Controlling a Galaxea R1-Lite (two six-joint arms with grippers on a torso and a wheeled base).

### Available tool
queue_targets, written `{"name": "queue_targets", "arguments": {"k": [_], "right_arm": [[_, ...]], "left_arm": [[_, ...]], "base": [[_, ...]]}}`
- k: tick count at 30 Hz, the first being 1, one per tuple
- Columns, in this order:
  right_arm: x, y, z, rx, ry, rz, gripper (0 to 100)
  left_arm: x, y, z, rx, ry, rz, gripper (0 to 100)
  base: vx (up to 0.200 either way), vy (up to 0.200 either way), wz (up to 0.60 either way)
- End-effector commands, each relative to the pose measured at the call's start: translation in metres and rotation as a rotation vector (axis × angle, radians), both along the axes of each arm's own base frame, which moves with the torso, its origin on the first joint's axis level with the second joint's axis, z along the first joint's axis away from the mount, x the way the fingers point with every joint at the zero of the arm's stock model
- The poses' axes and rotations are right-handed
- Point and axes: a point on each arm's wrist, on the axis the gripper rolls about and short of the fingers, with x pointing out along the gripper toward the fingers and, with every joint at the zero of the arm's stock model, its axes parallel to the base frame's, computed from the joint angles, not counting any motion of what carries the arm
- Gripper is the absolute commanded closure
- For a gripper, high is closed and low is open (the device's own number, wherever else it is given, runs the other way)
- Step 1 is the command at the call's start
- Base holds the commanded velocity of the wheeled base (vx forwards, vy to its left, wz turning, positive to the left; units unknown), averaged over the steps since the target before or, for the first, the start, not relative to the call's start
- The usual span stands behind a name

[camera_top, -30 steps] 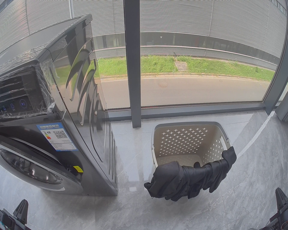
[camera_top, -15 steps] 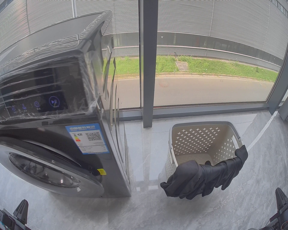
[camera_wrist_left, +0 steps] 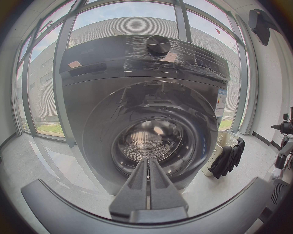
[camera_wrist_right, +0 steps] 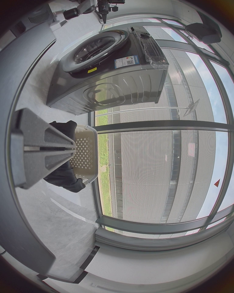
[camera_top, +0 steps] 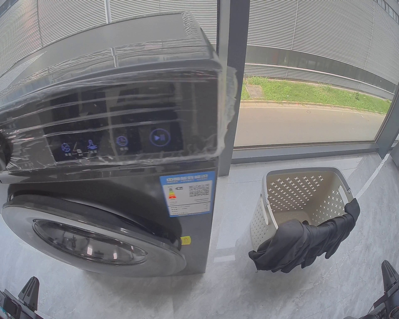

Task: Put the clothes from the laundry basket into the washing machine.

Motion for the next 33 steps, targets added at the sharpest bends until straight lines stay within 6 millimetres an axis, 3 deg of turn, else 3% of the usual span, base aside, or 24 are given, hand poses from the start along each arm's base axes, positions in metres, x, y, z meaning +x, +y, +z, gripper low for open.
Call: {"name": "queue_targets", "arguments": {"k": [1,13,19,28,33], "right_arm": [[-0.0001,0.0,-0.0052,0.0,-0.001,0.0,100],[-0.0001,0.0,-0.0052,0.0,-0.001,0.0,100],[-0.0001,0.0,-0.0052,0.0,-0.001,0.0,100],[-0.0001,0.0,-0.0052,0.0,-0.001,0.0,100],[-0.0001,0.0,-0.0052,0.0,-0.001,0.0,100]], "left_arm": [[-0.0003,0.0,-0.0033,0.0,-0.005,-0.002,100],[0.0001,0.0004,-0.0041,-0.01,-0.01,0.018,100],[0.0,0.0003,-0.004,0.0,-0.013,0.015,100],[0.0,0.0002,-0.004,0.011,-0.013,0.015,100],[0.0,0.0002,-0.004,0.011,-0.013,0.013,100]], "base": [[0.0,0.2,0.0],[0.0,0.2,0.0],[0.0,0.0,0.0],[-0.2,0.0,0.0],[0.0,0.0,0.0]]}}
